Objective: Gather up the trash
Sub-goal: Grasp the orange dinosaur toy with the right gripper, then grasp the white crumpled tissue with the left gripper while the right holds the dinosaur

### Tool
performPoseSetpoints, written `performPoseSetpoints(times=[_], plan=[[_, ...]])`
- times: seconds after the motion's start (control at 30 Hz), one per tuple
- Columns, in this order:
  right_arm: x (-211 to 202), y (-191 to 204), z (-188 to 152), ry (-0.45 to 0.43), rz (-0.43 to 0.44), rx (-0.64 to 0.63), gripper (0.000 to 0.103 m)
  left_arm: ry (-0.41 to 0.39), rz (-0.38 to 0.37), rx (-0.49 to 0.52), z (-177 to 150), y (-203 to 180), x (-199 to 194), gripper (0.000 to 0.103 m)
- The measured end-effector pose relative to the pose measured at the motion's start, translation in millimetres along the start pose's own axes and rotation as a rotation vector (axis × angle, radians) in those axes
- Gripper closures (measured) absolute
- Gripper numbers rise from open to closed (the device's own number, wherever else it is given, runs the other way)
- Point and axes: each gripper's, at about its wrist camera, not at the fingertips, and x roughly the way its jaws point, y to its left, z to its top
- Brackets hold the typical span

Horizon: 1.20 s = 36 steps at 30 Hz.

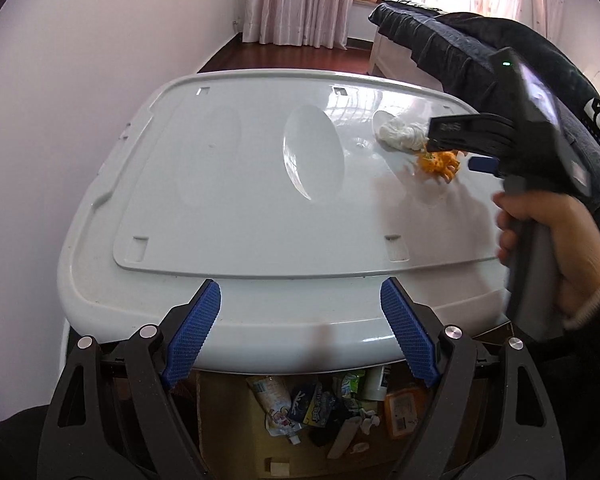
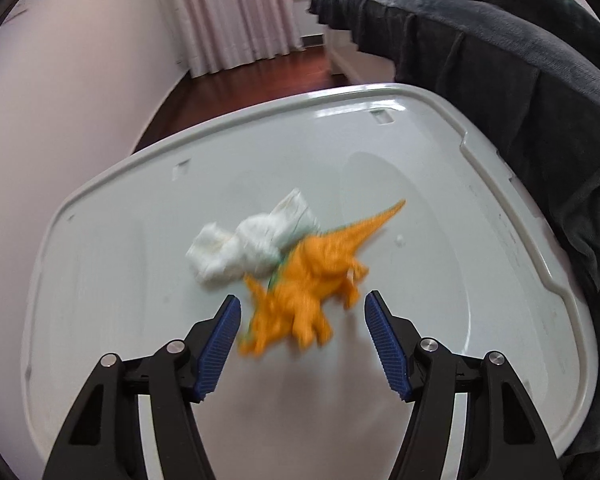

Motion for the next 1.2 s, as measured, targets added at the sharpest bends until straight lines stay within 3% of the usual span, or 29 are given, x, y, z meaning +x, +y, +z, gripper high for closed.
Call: performPoseSetpoints(times=[0.23,0.47,0.83,1.07,1.2], plan=[[26,23,1,-0.024,-0.114,-0.102,0.036,-0.015,-0.014,-0.008,0,3,-2,0.023],[23,20,-5,-0.053,-0.094,-0.114,0.039,0.006,-0.011,-0.021,-2,5,4,0.023],[-37,-18,-34,-0.028,0.009,-0.141,0.039,-0.027,0.027,0.045,4,-8,5,0.023],[-95,-65,-37,-0.112,0.079,-0.097,0.039,-0.064,-0.052,0.203,46,-49,31,0.023],[-98,-89,-33,-0.152,0.087,-0.028,0.039,-0.060,-0.180,0.311,83,-73,61,0.023]])
